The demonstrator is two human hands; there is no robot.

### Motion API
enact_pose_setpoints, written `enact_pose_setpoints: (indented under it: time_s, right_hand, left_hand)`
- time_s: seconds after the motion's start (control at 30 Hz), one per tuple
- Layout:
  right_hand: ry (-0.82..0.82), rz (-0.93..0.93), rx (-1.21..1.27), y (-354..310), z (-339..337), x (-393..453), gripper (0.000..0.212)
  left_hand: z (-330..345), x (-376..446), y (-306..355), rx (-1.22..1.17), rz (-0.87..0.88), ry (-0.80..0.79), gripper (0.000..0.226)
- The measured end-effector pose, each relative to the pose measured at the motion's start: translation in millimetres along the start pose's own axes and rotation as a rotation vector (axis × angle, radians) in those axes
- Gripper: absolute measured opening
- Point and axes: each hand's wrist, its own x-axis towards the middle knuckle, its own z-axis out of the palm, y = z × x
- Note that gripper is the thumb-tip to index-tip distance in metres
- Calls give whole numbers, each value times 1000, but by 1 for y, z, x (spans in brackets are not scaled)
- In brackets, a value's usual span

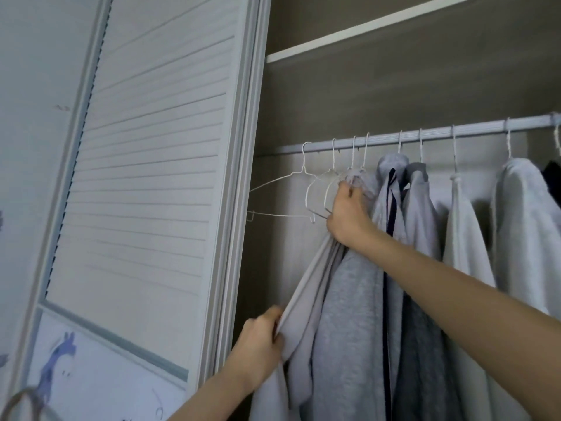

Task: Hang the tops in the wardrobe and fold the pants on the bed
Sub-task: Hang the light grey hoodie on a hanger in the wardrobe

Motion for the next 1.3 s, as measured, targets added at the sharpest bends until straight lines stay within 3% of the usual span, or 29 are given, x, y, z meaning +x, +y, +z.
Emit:
enact_pose_setpoints:
  time_s: [0.17, 0.5, 0.73, 0.9, 1.0, 1.3]
  right_hand:
    - [-35, -202, 29, -7, -1, -69, 51]
    - [-308, -480, -85, -23, 8, -212, 50]
    - [-488, -479, 212, -29, 18, -303, 43]
    - [-643, -533, 476, -41, 22, -382, 42]
    - [-742, -589, 604, -51, 11, -433, 41]
    - [-1154, -927, 971, -82, -70, -617, 40]
  left_hand:
    - [6, -42, -4, 45, -81, -8, 12]
    - [11, -157, -7, -132, -317, -46, 17]
    - [-10, -243, 13, -74, -419, 8, 23]
    - [-25, -340, 35, 84, -562, 155, 24]
    - [-25, -410, 64, 170, -742, 286, 22]
    - [28, -648, 229, 360, -1287, 661, 19]
